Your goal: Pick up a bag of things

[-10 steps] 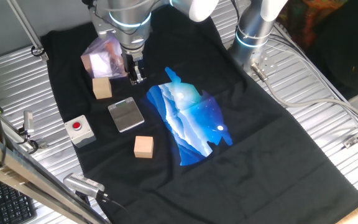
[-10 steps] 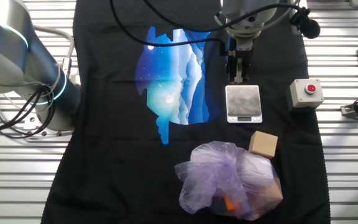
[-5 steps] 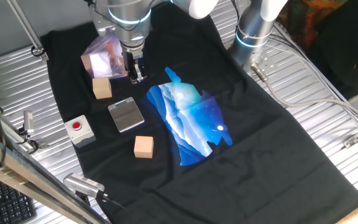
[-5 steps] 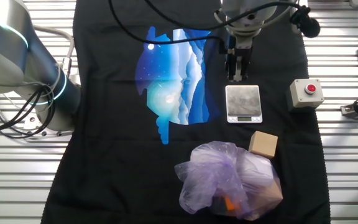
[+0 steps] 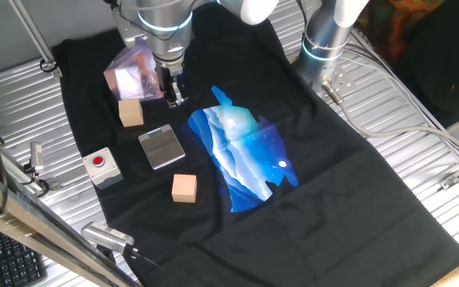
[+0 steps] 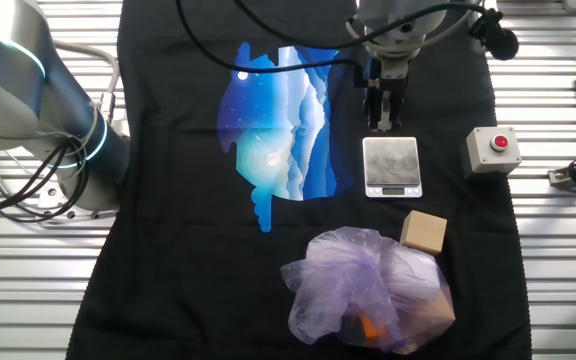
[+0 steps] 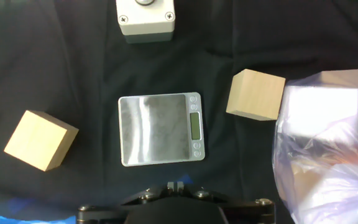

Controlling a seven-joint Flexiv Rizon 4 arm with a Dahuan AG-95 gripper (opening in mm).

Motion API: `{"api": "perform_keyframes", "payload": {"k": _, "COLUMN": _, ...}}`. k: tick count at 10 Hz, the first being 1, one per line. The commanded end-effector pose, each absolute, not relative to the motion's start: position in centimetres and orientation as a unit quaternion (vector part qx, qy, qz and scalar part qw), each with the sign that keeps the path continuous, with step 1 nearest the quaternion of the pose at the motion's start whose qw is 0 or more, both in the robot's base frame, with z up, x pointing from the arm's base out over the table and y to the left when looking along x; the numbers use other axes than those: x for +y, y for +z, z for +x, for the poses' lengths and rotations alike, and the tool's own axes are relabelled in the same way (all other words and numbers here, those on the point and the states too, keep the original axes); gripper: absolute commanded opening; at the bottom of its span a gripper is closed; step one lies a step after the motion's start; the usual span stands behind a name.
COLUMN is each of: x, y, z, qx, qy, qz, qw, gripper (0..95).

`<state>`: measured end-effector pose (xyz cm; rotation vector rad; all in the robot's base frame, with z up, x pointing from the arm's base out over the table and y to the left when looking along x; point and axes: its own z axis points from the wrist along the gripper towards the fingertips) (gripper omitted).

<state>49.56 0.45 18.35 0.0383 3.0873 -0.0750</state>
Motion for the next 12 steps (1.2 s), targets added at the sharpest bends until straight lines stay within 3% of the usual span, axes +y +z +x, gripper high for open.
{"api": "perform_keyframes", "payload": {"k": 1, "x": 0.4, "y": 18.3, "z": 49.6, "qx": 0.999, "qy": -0.024, "qz": 0.010, "qw": 0.022, "gripper": 0.0}}
{"api": "perform_keyframes", "payload": {"k": 3, "x": 0.3, "y": 18.4, "z": 49.6, "qx": 1.000, "qy": -0.024, "qz": -0.014, "qw": 0.012, "gripper": 0.0}}
{"api": "perform_keyframes", "payload": {"k": 6, "x": -7.4, "y": 19.7, "z": 48.9, "qx": 0.994, "qy": -0.020, "qz": -0.107, "qw": -0.016, "gripper": 0.0}}
{"api": "perform_keyframes", "payload": {"k": 12, "x": -13.3, "y": 20.4, "z": 47.7, "qx": 0.980, "qy": -0.037, "qz": -0.196, "qw": -0.026, "gripper": 0.0}}
